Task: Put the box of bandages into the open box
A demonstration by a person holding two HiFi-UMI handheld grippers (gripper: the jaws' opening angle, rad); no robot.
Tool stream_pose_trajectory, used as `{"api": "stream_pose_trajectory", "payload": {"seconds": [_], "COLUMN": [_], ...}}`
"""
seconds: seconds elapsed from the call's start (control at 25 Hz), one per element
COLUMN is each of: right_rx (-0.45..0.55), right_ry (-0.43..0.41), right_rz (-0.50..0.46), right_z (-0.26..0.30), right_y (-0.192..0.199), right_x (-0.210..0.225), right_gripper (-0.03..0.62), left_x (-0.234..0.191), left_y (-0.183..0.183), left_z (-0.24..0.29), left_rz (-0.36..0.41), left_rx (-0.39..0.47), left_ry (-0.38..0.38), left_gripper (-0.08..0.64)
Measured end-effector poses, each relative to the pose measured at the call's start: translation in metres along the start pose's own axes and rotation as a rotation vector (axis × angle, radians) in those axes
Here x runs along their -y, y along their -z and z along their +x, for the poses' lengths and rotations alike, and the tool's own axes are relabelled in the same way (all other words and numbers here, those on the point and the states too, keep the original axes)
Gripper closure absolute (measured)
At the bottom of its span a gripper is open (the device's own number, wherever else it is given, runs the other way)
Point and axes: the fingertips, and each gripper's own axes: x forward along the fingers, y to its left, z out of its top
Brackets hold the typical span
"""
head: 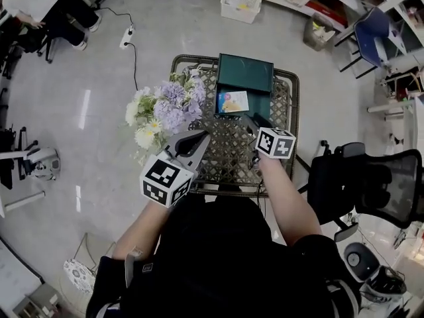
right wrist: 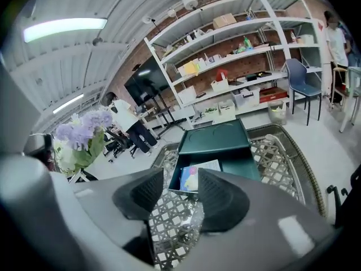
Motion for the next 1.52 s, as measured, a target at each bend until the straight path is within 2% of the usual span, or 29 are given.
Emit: {"api": "stream_pose_trajectory", "payload": {"seconds": [0.2, 0.48, 0.96, 1.08, 1.24, 1.4, 1.52], "right_rx": [0.038, 0.135, 0.337, 0.380, 0.438, 0.501, 0.545], "right_ry": [0.008, 0.031, 0.076, 0.062, 0.011, -0.039, -0.067], "right_rz": [-0.026, 0.011, 0.023, -0.003, -0.061, -0.168, -0.177], "right_z": [-0.027, -0.066, -0.161, -0.183, -0.220, -0.262, -0.289], "right_y": [0.006, 0.007, -0.022, -0.035, -0.057, -0.076, -0.085], "right_x": [-0.015, -0.034, -0.042, -0.046, -0.061, -0.079, -0.081], "right_gripper": [0.400, 0.416, 0.417, 0.417, 0.419, 0.437, 0.448], "left_x": [0.007, 0.017, 0.024, 0.028, 0.037, 0.045, 0.045], "left_y": [-0.003, -0.006, -0.042, -0.054, -0.073, -0.088, -0.100], "left_z": [-0.013, -0.035, -0.039, -0.037, -0.039, -0.044, -0.050], "left_rz": [0.023, 0.073, 0.160, 0.140, 0.124, 0.162, 0.188], "left_rx": [0.024, 0.040, 0.081, 0.101, 0.142, 0.160, 0.177], "left_ry": [0.044, 0.105, 0.159, 0.168, 0.156, 0.126, 0.079], "left_gripper": [0.546, 0.546, 0.546, 0.546, 0.546, 0.546, 0.546]}}
